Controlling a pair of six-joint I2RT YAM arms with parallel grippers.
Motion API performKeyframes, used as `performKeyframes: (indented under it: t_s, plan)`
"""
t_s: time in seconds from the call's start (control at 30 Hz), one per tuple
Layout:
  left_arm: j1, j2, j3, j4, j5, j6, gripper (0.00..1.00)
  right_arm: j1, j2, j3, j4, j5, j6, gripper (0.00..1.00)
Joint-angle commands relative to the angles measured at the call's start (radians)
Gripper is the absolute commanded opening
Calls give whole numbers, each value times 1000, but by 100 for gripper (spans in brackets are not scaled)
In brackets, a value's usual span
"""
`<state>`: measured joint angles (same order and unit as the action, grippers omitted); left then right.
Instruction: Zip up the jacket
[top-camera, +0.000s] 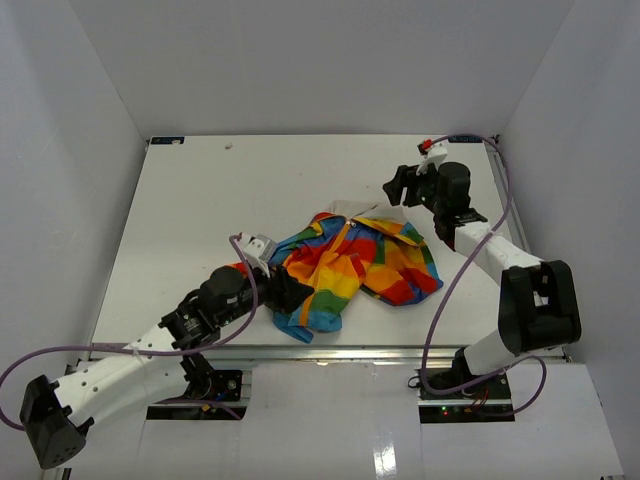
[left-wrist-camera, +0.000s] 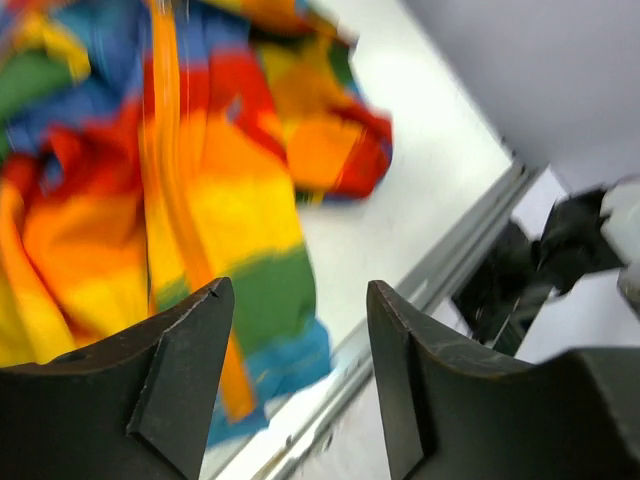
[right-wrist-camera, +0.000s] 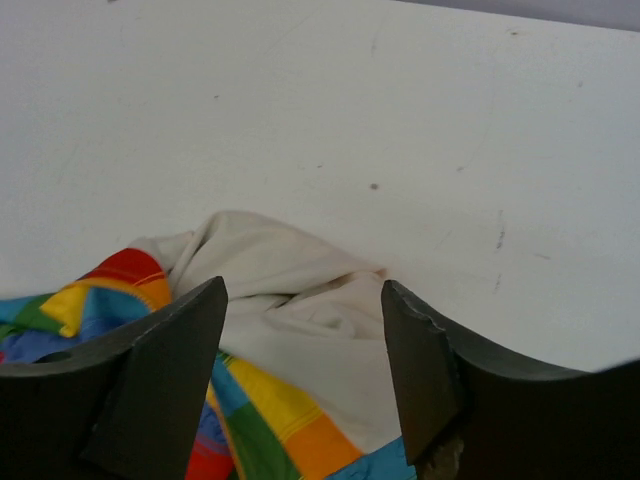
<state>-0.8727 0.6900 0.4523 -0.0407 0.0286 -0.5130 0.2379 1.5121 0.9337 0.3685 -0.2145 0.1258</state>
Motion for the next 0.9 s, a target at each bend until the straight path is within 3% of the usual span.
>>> performKeyframes:
  t_s: [0.0,0.1,0.3,0.63,0.67,0.7,0.77,0.8,0.87]
  plan:
    - [0,106,213,-64,-116,73,68,73,-144,-35,-138,13,34,73]
    - [0,345,334,-79,-121,152,69,100,-220,-126,-131,-7,45,75]
    - [17,646,320,51,-123,211,68,108,-175,-160,-111,-127,-5,71]
    - [65,891,370,130,-129,269,64,121,-21,-153,-113,-8,-100,76]
    - [67,917,368,136,-122,273,61,121,-9,-147,-118,15,-107,76]
    - [69,931,363,141,-116,276,51,122,4,-141,-122,29,-114,75]
    - [70,938,348,149,-127,284,21,123,23,-131,-116,48,-121,71]
    - [70,933,339,152,-142,286,8,123,27,-130,-109,58,-121,63]
    - [70,902,314,153,-188,293,0,123,36,-119,-116,90,-122,36]
